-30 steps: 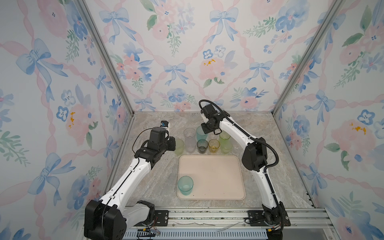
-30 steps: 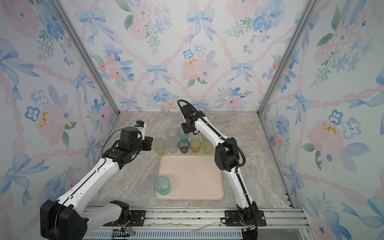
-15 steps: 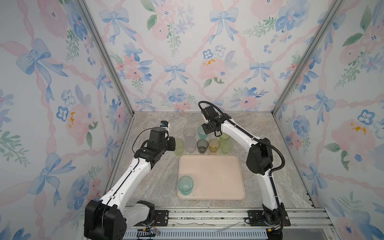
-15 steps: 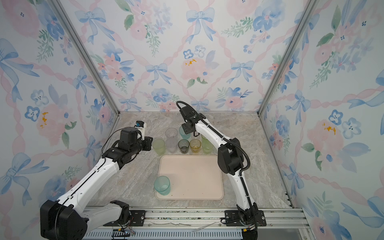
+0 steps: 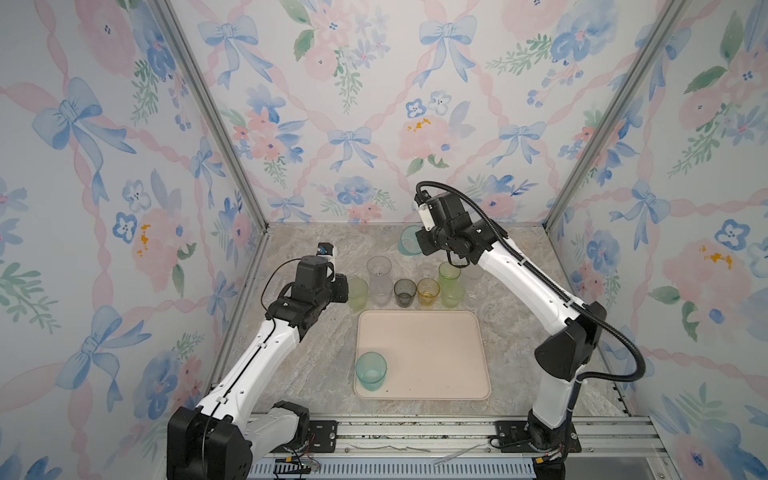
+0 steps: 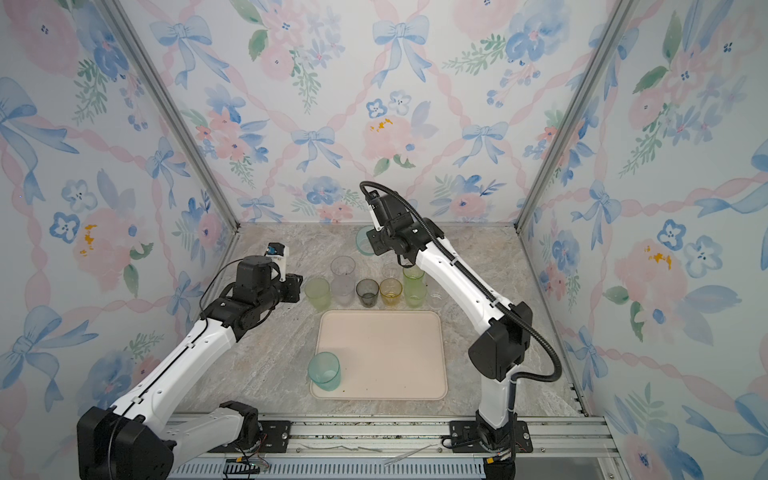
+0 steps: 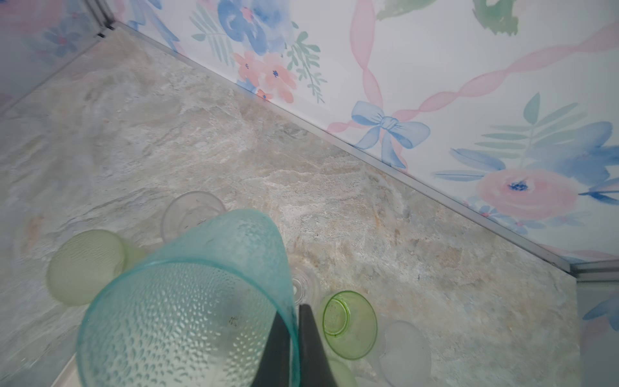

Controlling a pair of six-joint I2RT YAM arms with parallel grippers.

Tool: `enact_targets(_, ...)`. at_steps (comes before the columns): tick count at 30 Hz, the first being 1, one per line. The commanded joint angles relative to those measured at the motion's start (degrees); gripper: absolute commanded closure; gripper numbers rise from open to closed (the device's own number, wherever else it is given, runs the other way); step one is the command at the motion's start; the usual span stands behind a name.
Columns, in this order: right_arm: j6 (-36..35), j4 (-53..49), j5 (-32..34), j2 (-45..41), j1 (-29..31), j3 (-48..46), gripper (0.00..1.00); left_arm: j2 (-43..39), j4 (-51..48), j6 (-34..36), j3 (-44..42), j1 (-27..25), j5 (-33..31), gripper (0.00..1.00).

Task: Place the glasses into the tray
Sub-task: 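Carry the second teal cup with the right gripper onto the tray beside the first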

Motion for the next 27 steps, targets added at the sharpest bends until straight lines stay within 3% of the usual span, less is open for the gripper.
enact_targets(1, -0.9, -5.7, -5.7, -5.3, 3.6, -5.4, 0.95, 0.1, 0.5, 1.1, 0.3, 1.4, -0.2, 0.74)
enact_targets(6, 0.4, -7.1, -8.1, -8.5, 9.3, -12.1, 0.95, 1.1, 0.5, 0.9, 1.6, 2.7, 0.4, 0.74)
enact_targets(12, 1.5, -6.9, -7.9, -5.7, 15.2, -14.6, 0.95, 2.1, 0.6, -0.2, 2.8, 2.6, 1.6, 0.74)
enact_targets(27, 1.8, -9.3, -8.0, 7.9, 20.7, -8.2, 0.95, 1.2, 0.8, -0.4, 2.1, 2.5, 1.5, 0.74)
